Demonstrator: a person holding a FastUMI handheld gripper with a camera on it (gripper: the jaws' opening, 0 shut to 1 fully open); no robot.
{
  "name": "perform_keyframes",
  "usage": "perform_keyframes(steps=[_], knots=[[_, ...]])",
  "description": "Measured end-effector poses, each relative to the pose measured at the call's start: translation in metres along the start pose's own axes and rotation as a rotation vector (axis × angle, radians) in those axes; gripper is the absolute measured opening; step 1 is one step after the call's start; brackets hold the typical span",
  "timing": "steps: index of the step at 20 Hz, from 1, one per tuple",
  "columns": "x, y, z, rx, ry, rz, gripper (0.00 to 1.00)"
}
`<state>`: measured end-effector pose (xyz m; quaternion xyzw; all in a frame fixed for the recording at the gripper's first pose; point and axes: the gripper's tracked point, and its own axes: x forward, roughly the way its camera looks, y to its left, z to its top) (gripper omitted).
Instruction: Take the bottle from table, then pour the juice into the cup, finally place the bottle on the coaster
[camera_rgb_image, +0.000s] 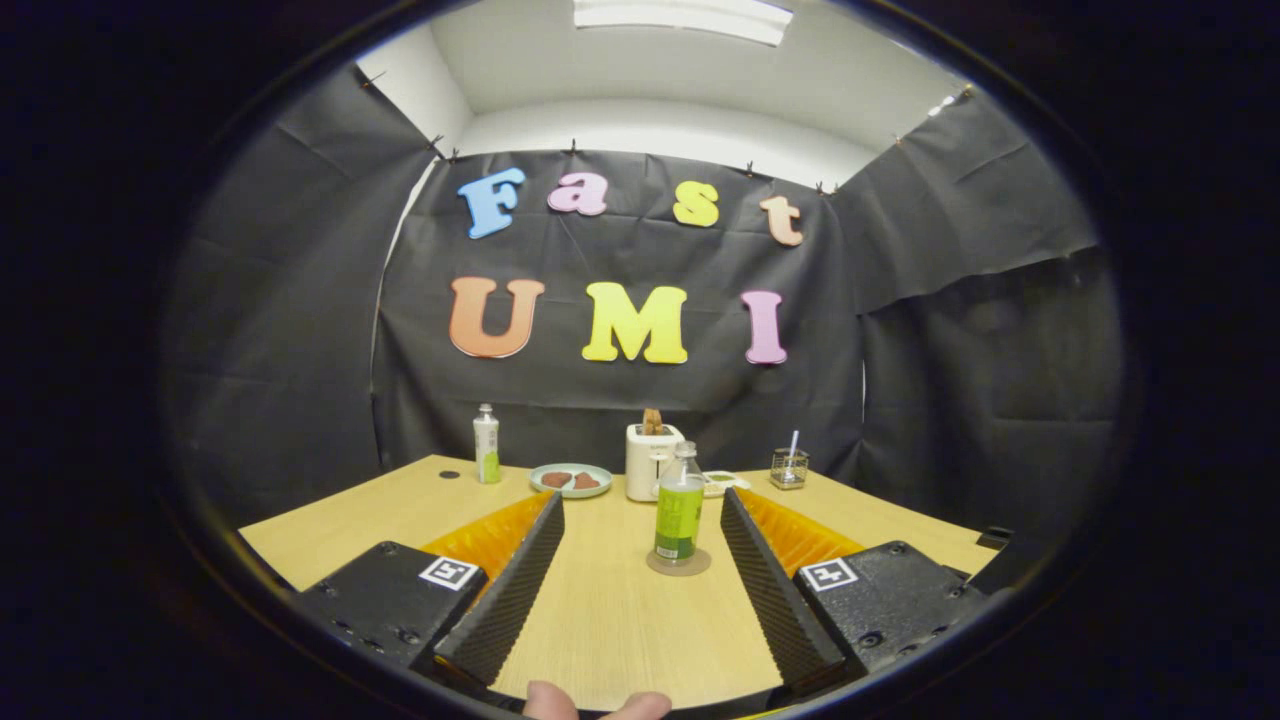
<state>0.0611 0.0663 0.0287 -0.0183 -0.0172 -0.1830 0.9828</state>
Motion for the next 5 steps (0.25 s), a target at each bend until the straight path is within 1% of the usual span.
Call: perform_keyframes(steps=[5], knots=[[-0.0013, 0.0011, 0.003, -0.026, -0.012, -0.002, 1.0]])
